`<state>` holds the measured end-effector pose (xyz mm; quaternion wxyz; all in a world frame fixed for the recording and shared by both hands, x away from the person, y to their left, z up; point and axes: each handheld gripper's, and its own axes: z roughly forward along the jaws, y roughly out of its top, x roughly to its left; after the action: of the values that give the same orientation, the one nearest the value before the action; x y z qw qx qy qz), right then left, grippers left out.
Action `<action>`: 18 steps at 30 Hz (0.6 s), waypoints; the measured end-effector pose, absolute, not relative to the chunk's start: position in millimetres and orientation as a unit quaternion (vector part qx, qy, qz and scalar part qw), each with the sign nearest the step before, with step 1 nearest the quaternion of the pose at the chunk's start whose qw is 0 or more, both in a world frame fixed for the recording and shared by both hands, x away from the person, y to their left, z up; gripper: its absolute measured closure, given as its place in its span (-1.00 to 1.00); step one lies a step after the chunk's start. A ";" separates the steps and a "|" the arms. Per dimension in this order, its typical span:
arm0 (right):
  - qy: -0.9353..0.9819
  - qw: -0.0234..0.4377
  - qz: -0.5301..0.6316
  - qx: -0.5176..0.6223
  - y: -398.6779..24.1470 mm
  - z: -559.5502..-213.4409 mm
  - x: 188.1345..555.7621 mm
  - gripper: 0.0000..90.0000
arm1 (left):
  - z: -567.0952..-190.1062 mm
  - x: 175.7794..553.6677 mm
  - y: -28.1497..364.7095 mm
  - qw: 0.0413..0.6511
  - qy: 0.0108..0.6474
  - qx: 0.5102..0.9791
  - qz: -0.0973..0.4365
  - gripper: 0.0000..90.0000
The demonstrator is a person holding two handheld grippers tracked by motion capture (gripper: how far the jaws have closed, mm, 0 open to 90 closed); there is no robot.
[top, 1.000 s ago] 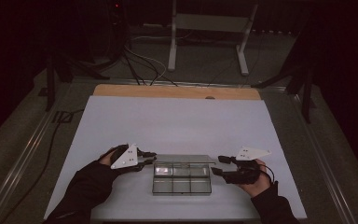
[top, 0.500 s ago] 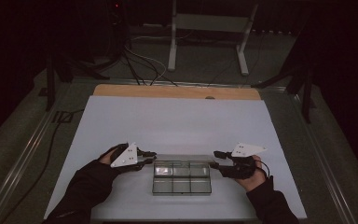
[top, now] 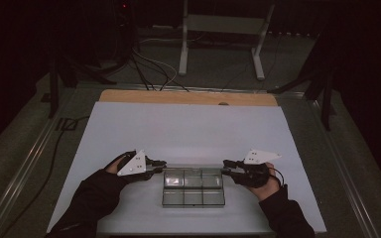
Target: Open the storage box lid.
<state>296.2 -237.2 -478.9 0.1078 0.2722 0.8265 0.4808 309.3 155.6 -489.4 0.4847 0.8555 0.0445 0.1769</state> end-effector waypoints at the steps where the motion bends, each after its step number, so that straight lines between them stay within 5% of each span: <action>1: 0.826 0.106 0.481 0.273 -236.9 -478.5 296.3 0.55 | -489.3 309.6 155.6 0.485 0.046 0.855 0.176 0.84; 18: 0.819 0.108 0.479 0.296 -234.7 -476.4 299.8 0.69 | -487.6 314.9 155.2 0.491 0.063 0.852 0.173 0.90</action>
<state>299.8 -234.7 -476.4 0.1083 0.2963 0.8194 0.4787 314.9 155.2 -487.6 0.4906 0.8517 0.0631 0.1729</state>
